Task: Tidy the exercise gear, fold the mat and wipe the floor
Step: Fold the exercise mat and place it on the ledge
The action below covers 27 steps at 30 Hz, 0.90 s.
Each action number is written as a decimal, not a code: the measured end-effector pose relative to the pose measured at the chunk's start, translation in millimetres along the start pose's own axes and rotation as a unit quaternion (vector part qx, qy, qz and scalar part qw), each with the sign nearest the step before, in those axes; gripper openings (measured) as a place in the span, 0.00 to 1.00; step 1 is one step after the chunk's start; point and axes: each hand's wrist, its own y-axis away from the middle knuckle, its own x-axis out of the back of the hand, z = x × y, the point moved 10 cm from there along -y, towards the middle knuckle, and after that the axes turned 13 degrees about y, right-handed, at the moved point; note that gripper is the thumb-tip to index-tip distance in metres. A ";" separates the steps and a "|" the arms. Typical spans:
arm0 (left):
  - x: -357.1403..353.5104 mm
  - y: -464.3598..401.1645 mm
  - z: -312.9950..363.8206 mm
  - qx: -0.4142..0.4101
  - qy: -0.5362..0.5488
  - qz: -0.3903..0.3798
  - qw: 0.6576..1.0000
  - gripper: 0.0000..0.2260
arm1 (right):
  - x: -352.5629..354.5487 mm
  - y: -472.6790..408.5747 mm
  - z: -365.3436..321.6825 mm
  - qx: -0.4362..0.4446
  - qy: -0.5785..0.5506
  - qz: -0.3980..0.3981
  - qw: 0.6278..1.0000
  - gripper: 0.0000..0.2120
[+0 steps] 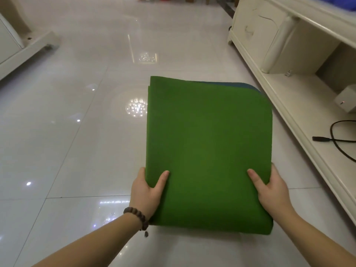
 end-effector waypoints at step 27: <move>20.1 68.0 -104.1 0.200 -0.407 -0.200 0.868 0.38 | -72.4 94.0 137.7 -0.217 0.340 -0.461 0.790 0.29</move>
